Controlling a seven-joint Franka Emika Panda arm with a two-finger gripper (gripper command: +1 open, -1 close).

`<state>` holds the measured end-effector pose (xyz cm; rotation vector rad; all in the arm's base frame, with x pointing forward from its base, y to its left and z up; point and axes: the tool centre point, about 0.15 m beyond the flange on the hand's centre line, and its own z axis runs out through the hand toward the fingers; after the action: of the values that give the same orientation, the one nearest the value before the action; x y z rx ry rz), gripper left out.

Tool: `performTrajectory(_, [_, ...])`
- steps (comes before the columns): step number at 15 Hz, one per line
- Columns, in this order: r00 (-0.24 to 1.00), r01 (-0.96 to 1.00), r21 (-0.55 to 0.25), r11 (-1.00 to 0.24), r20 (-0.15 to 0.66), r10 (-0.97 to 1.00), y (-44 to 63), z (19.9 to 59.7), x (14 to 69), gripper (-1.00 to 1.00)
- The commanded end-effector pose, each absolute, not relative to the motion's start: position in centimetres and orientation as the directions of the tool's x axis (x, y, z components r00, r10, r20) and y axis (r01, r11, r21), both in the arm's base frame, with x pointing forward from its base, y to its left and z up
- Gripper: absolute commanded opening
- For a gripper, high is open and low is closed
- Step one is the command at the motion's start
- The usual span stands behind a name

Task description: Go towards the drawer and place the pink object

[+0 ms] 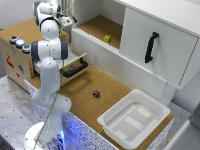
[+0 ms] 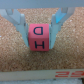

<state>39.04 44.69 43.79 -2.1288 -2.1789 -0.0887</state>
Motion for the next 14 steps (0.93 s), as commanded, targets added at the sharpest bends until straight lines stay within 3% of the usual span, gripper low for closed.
performTrajectory(1, [-0.022, 0.999, 0.036, 0.019, 0.092, 0.996, 40.0, 45.9, 38.4, -1.0])
performTrajectory(9, [0.076, 0.995, 0.05, -0.081, 0.095, 0.993, 29.1, 44.7, 33.9, -1.0])
performTrajectory(14, [0.047, 0.995, 0.082, -0.063, 0.18, 0.983, 27.0, 42.9, 31.9, -1.0])
